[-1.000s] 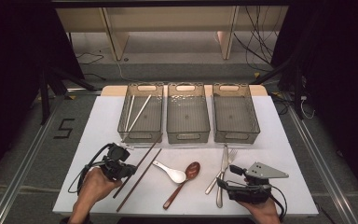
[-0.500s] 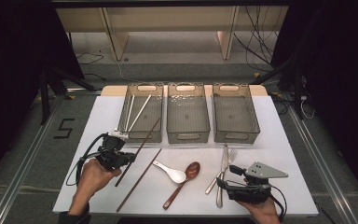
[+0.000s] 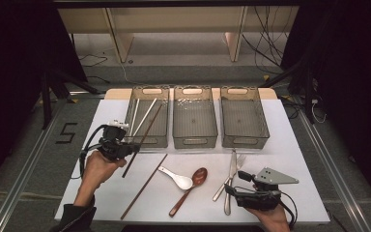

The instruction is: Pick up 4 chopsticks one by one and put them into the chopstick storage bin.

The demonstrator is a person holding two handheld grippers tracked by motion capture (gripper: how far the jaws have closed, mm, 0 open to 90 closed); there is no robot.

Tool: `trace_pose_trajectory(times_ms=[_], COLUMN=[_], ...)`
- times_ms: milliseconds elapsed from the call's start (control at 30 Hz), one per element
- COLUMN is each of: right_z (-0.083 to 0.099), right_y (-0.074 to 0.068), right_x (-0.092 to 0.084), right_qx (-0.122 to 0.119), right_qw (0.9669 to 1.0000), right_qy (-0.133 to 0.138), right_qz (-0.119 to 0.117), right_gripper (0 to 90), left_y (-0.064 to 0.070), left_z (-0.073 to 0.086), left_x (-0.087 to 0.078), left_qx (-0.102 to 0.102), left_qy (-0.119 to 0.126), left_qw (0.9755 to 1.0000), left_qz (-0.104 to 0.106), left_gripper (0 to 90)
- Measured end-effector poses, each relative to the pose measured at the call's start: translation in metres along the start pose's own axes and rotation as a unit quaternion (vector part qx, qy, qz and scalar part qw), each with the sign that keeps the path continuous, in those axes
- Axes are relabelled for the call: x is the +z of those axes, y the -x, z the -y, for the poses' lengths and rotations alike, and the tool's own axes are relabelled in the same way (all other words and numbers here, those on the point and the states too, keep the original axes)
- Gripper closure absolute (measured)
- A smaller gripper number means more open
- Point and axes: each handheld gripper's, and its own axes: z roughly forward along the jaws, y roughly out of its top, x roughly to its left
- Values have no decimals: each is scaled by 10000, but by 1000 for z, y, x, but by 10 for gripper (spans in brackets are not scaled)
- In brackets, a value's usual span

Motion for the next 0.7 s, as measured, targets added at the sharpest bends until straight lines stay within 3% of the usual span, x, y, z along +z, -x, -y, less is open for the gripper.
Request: trace_pose_trajectory(times_ms=[367, 700], right_z=[0, 0], right_y=[0, 1], right_x=[0, -1], right_qx=[-9, 5], right_qw=[10000, 10000], right_qy=[8, 18], right_qz=[-1, -9], right_gripper=[298, 298], left_y=[-13, -18], left_z=[-31, -62], left_x=[0, -1], left_qx=[-10, 123], left_qy=[326, 569], left_qw=[9994, 9979], left_qz=[-98, -294], left_gripper=[847, 847])
